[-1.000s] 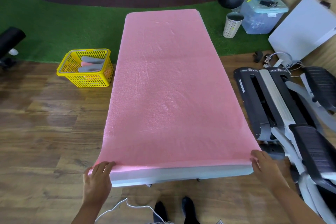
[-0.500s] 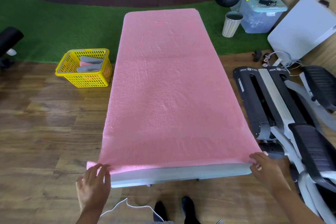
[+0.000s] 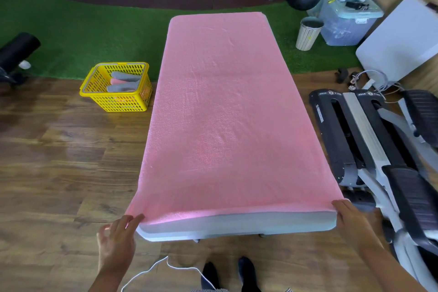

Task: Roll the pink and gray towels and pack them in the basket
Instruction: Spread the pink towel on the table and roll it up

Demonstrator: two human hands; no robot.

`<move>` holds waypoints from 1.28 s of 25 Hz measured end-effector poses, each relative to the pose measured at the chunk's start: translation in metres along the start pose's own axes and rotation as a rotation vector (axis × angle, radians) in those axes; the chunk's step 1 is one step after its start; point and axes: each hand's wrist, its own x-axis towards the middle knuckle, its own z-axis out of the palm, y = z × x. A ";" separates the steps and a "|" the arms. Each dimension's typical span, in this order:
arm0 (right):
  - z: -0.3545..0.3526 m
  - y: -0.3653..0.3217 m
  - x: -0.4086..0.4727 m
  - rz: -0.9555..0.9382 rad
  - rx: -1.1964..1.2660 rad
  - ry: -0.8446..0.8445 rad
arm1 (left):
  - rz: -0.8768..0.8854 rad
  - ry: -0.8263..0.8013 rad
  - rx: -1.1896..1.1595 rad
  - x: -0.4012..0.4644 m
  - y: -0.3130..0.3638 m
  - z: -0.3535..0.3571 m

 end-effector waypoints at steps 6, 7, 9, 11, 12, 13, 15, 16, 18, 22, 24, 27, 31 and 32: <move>-0.003 -0.002 0.004 0.032 -0.081 -0.010 | -0.005 -0.023 0.016 0.016 -0.007 -0.003; -0.008 -0.009 0.003 0.076 -0.043 -0.006 | -0.052 0.008 -0.001 0.018 -0.003 -0.003; -0.017 -0.018 0.001 0.115 0.080 0.008 | -0.098 0.057 -0.027 0.020 0.003 -0.001; -0.019 -0.020 -0.003 0.121 0.112 0.026 | -0.055 0.075 -0.033 0.014 0.007 0.005; -0.020 -0.019 -0.004 0.131 0.124 0.017 | -0.039 0.076 -0.058 0.009 0.009 0.008; -0.018 -0.019 -0.004 0.145 0.120 0.003 | -0.044 0.077 -0.086 0.006 0.012 0.008; -0.011 -0.012 -0.005 0.158 0.095 -0.049 | -0.061 0.094 -0.129 0.002 0.014 0.010; -0.007 -0.007 -0.005 0.148 0.076 -0.078 | -0.036 0.107 -0.128 0.001 0.012 0.013; -0.007 -0.003 -0.006 0.109 0.071 -0.104 | 0.015 0.095 -0.117 0.002 0.009 0.014; -0.018 -0.006 -0.001 0.097 0.011 -0.075 | 0.007 -0.023 -0.121 0.009 0.009 0.013; -0.028 -0.008 0.004 0.153 0.001 -0.073 | 0.071 -0.042 -0.132 0.014 0.016 0.015; -0.031 0.002 0.010 0.232 0.033 -0.120 | 0.102 -0.093 -0.136 0.020 0.026 0.012; -0.029 0.005 0.004 0.233 0.077 -0.348 | 0.060 -0.164 -0.071 0.017 0.005 0.006; -0.023 0.006 0.004 0.183 0.089 -0.332 | 0.079 -0.158 -0.051 0.016 0.000 0.005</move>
